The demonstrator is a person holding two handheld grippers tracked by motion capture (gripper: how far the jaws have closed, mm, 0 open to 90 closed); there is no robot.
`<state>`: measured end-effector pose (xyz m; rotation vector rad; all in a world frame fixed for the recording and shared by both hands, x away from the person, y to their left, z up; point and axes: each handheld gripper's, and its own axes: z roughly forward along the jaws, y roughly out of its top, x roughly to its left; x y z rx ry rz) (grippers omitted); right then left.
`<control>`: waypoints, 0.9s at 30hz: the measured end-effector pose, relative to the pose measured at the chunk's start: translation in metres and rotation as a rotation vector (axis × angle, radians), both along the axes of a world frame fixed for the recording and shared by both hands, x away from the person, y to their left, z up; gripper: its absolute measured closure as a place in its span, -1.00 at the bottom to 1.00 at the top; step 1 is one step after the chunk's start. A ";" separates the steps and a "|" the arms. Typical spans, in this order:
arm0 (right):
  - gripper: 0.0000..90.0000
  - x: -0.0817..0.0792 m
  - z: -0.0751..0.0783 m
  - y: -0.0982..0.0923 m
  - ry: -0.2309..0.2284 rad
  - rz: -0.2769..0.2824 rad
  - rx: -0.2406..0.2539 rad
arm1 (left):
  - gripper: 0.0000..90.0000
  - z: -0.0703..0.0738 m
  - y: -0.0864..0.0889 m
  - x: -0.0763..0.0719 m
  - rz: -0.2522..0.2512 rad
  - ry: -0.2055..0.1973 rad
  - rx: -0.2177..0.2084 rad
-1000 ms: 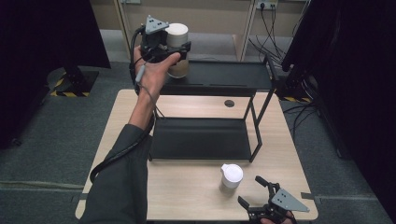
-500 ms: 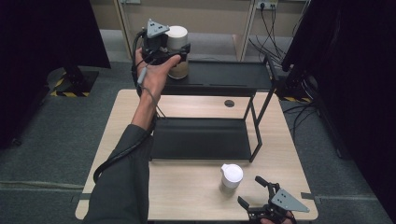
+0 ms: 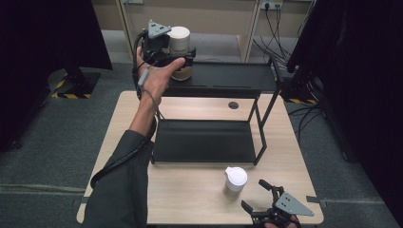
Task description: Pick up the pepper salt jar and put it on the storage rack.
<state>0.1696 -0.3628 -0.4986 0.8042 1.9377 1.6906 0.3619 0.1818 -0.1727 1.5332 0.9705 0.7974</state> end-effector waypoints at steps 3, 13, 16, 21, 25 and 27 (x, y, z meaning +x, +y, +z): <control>-0.99 0.000 0.000 0.000 0.001 0.001 0.001 | -0.98 0.000 -0.002 -0.004 0.007 0.009 -0.002; -0.99 0.001 0.000 0.001 0.000 0.001 -0.001 | -0.99 -0.006 0.001 -0.016 0.003 -0.006 -0.008; -0.99 0.001 0.000 0.001 0.002 0.000 0.000 | -0.99 -0.006 0.002 -0.021 -0.003 -0.012 0.000; -0.99 0.001 0.000 0.000 0.001 -0.001 0.000 | -0.98 -0.008 0.001 -0.027 -0.023 -0.014 0.001; -0.99 0.000 0.000 0.000 -0.001 -0.001 0.001 | -0.98 -0.011 0.002 -0.032 -0.046 -0.022 -0.002; -0.99 0.000 0.000 0.000 -0.001 -0.002 0.001 | -0.98 -0.012 0.003 -0.034 -0.062 -0.023 -0.006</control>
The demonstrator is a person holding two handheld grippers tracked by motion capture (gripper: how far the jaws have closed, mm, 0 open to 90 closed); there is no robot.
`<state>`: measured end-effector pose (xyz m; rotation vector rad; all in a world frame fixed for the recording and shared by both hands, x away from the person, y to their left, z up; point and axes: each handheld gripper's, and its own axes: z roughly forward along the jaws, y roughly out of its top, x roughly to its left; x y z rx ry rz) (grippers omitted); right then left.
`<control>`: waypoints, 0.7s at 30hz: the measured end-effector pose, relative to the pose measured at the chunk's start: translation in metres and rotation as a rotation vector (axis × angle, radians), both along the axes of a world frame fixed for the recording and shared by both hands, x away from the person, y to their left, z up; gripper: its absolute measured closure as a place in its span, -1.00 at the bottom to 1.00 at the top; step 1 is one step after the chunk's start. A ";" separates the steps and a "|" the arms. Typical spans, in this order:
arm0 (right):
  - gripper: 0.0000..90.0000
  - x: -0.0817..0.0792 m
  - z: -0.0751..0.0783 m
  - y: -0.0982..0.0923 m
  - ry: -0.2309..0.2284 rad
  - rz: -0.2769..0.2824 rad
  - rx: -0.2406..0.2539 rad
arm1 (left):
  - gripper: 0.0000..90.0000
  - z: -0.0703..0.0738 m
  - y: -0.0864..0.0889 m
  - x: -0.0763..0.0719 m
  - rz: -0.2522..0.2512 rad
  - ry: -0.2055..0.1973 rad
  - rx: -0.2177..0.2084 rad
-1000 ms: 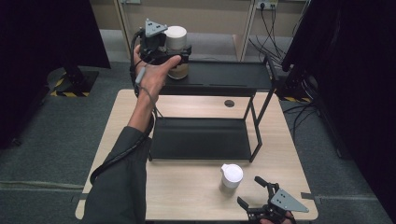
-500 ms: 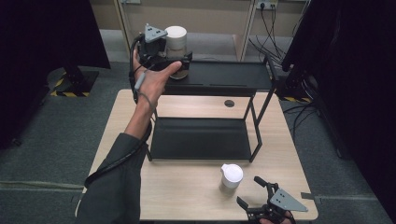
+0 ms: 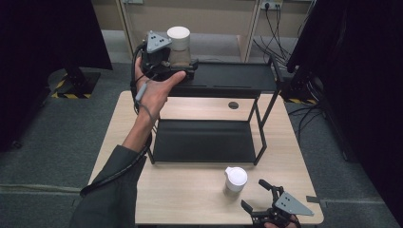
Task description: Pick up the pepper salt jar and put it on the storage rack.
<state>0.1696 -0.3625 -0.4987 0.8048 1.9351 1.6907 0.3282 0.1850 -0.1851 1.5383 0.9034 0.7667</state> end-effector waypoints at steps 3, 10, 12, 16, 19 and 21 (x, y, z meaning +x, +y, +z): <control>-0.99 0.000 0.000 0.000 0.000 0.000 0.000 | -0.98 -0.002 0.002 -0.004 -0.016 -0.009 0.001; -0.99 0.000 0.000 0.000 -0.002 0.000 -0.001 | -0.98 -0.012 0.004 -0.018 -0.062 -0.034 -0.002; -0.99 0.000 0.000 0.000 -0.002 0.000 0.001 | -0.98 -0.016 0.005 -0.022 -0.082 -0.040 -0.010; -0.99 0.000 0.000 0.000 -0.003 -0.001 0.002 | -0.98 -0.026 0.006 -0.031 -0.120 -0.052 -0.019; -0.99 -0.001 0.000 0.000 -0.005 -0.002 0.002 | -0.97 -0.033 0.008 -0.038 -0.150 -0.063 -0.025; -0.99 -0.001 0.000 0.000 -0.005 -0.001 0.001 | -0.97 -0.038 0.007 -0.043 -0.170 -0.069 -0.026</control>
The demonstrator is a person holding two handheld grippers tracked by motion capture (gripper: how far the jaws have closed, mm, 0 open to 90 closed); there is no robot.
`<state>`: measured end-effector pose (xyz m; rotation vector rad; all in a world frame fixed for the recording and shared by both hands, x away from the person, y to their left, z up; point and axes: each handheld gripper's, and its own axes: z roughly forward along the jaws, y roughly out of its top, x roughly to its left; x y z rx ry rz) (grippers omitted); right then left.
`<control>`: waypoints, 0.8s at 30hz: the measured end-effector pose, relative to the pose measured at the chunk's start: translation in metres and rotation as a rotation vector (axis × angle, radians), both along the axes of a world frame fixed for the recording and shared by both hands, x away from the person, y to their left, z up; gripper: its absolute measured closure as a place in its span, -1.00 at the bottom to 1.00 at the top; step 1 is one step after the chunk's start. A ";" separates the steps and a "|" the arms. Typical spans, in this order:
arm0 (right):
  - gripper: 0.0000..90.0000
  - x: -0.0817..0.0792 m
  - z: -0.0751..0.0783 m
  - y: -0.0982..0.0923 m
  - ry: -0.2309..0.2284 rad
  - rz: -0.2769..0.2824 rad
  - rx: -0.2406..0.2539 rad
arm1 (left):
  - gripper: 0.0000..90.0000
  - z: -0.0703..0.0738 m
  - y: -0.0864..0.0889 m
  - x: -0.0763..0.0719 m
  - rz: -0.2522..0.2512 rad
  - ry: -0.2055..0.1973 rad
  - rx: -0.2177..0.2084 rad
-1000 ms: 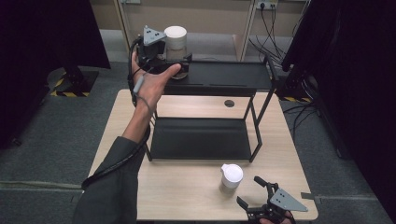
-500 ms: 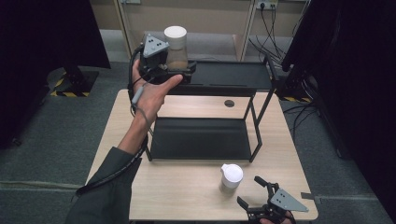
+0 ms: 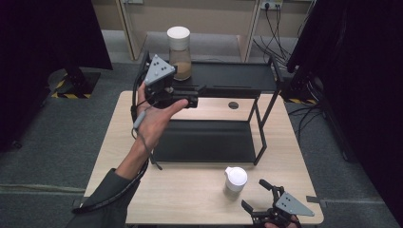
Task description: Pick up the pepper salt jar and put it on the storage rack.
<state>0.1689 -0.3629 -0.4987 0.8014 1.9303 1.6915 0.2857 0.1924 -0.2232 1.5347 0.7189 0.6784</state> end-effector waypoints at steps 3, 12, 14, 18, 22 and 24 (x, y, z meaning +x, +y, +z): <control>-0.99 0.000 0.000 0.000 0.000 -0.001 0.000 | -0.97 -0.006 -0.001 -0.007 -0.029 -0.006 0.010; -0.99 0.000 0.000 0.000 -0.001 -0.001 0.000 | -0.97 -0.029 -0.005 -0.022 -0.122 -0.015 0.013; -0.99 0.000 0.000 0.000 -0.001 -0.001 0.000 | -0.97 -0.033 -0.006 -0.024 -0.139 -0.013 0.017; -0.99 -0.001 0.000 0.000 -0.004 -0.001 -0.001 | -0.97 -0.043 -0.007 -0.029 -0.168 -0.014 0.014; -0.99 0.000 0.000 0.000 -0.002 -0.002 0.001 | -0.97 -0.053 -0.007 -0.032 -0.203 -0.011 0.012; -0.99 -0.001 0.000 0.000 -0.003 -0.002 0.001 | -0.97 -0.057 -0.006 -0.033 -0.219 -0.009 0.016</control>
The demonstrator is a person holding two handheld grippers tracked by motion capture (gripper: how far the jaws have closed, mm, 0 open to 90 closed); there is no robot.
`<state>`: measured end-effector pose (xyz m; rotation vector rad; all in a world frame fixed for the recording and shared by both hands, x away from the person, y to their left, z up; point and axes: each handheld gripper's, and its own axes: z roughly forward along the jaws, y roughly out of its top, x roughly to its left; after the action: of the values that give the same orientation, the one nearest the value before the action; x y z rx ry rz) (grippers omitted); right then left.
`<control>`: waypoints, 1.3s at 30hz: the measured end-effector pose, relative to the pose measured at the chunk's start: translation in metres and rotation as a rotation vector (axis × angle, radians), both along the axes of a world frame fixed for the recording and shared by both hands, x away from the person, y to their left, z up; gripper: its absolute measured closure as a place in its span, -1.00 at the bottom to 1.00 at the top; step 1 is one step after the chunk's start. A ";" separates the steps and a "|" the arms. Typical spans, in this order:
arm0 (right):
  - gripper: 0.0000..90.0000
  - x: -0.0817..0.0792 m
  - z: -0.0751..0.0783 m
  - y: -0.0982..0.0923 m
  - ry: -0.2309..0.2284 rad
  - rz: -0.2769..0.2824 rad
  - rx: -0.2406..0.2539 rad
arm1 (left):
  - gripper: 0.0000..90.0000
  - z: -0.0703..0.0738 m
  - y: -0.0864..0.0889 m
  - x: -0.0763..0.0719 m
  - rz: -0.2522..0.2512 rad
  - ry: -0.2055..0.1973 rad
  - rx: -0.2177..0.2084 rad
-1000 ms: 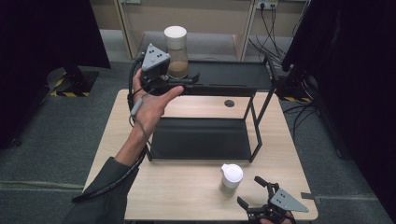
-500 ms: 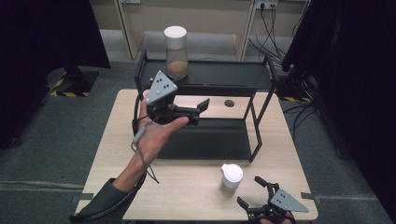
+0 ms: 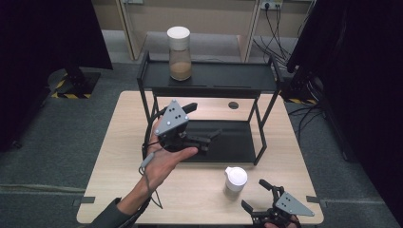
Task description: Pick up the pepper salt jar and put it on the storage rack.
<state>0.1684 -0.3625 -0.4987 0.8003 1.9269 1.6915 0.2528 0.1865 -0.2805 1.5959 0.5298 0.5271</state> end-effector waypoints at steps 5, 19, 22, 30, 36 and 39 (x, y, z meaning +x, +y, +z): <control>-0.99 0.000 0.000 0.000 0.001 -0.003 0.003 | -0.97 -0.011 0.002 -0.003 -0.025 0.003 0.004; -0.99 0.000 0.000 -0.001 -0.002 -0.006 0.007 | -0.97 -0.056 0.006 -0.019 -0.119 0.031 -0.036; -0.99 0.000 -0.001 -0.001 -0.004 -0.004 0.009 | -0.97 -0.067 0.009 -0.022 -0.128 0.040 -0.047; -0.99 -0.001 -0.001 -0.001 -0.008 -0.003 0.008 | -0.97 -0.091 0.012 -0.028 -0.145 0.063 -0.080; -0.99 -0.001 -0.001 -0.001 -0.009 -0.004 0.011 | -0.96 -0.106 0.012 -0.033 -0.150 0.073 -0.079; -0.99 -0.001 -0.001 -0.002 -0.012 -0.004 0.012 | -0.96 -0.114 0.013 -0.036 -0.143 0.062 -0.075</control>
<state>0.1674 -0.3640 -0.5000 0.7958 1.9084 1.7030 0.2167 0.1999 -0.3945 1.5684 0.4720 0.3475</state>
